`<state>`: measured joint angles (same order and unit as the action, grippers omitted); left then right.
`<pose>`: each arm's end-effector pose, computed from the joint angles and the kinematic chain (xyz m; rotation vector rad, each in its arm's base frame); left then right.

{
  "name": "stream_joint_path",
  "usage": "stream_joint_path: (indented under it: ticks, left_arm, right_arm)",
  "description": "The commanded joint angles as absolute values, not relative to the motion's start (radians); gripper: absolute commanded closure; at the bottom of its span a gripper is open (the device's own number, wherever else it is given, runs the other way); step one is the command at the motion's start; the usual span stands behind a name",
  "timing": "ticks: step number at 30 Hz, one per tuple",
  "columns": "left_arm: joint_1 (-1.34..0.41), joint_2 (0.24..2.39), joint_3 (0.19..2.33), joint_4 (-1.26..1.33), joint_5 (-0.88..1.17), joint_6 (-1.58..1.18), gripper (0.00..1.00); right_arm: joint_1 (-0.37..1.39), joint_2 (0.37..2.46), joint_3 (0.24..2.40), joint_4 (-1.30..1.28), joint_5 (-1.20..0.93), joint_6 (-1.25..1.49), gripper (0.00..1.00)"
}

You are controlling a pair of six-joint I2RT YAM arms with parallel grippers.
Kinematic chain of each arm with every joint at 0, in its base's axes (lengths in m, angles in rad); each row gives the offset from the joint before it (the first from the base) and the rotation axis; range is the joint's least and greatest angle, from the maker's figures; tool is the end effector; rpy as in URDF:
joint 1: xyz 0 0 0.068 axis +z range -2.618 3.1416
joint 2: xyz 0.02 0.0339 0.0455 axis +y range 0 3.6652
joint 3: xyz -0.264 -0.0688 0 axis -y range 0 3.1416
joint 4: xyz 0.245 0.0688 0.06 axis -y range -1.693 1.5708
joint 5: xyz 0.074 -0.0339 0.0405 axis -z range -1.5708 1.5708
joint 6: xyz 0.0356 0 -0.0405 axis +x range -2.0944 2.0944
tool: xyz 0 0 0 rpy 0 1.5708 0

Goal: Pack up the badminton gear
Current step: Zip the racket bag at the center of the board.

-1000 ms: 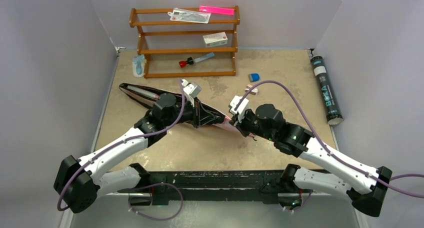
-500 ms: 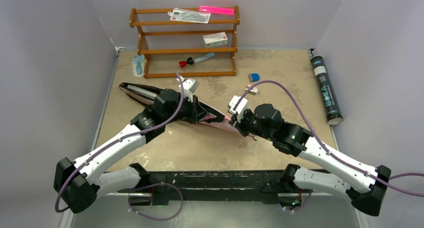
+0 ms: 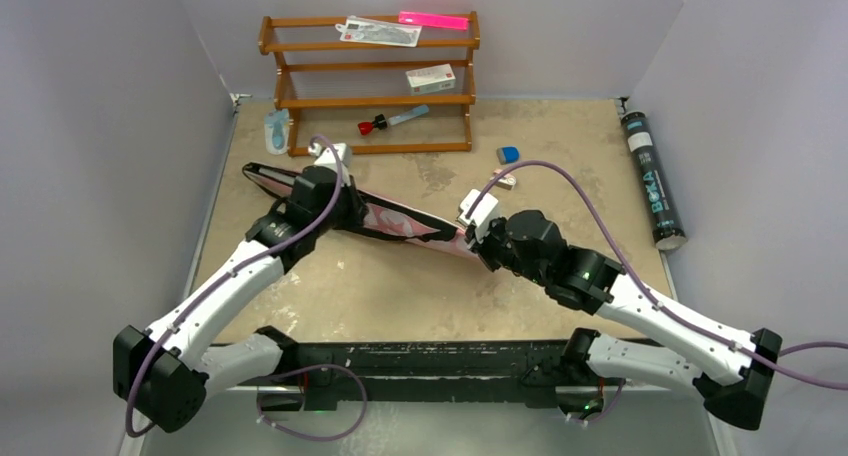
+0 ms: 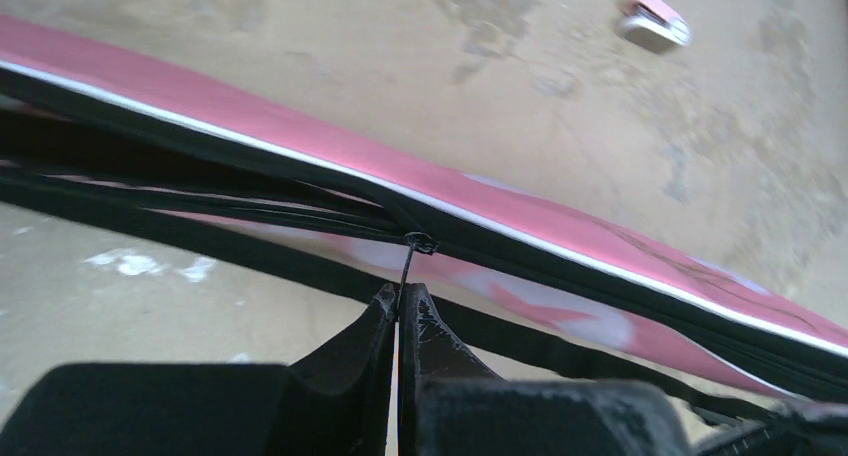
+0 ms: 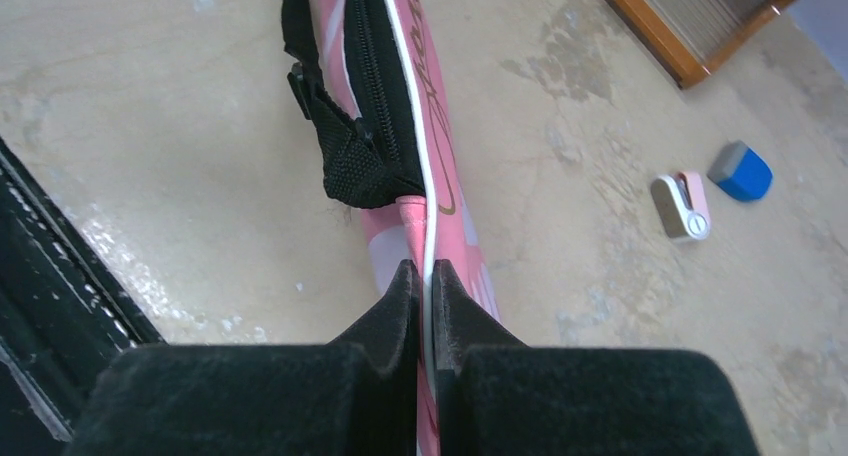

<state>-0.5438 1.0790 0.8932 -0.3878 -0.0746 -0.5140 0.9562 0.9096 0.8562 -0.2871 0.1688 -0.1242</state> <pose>0.2061 -0.1215 0.3005 -0.0119 2.1911 -0.5313 0.1252 0.1670 0.3323 -0.8905 1.7084 0.4003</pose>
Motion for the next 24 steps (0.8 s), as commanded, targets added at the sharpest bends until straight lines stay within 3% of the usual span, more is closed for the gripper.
stream_joint_path:
  ticks: [1, 10, 15, 24]
  left_arm:
    - [-0.461, 1.046, 0.856, -0.374, -0.143, -0.51, 1.0]
    - [-0.365, 1.181, 0.927, -0.363, -0.269, -0.488, 1.0]
    - [-0.235, 1.219, 0.935, -0.304, -0.194, -0.47, 1.0]
    - [-0.053, 1.297, 0.905, -0.184, -0.12, -0.504, 1.0]
  right_arm:
    - [0.953, 0.837, 0.883, -0.394, 0.312, -0.14, 1.0]
    - [0.951, 0.674, 0.887, -0.495, 0.354, -0.164, 1.0]
    - [0.951, 0.631, 0.911, -0.519, 0.385, -0.222, 1.0]
    - [0.951, 0.628, 0.939, -0.505, 0.632, -0.359, 1.0]
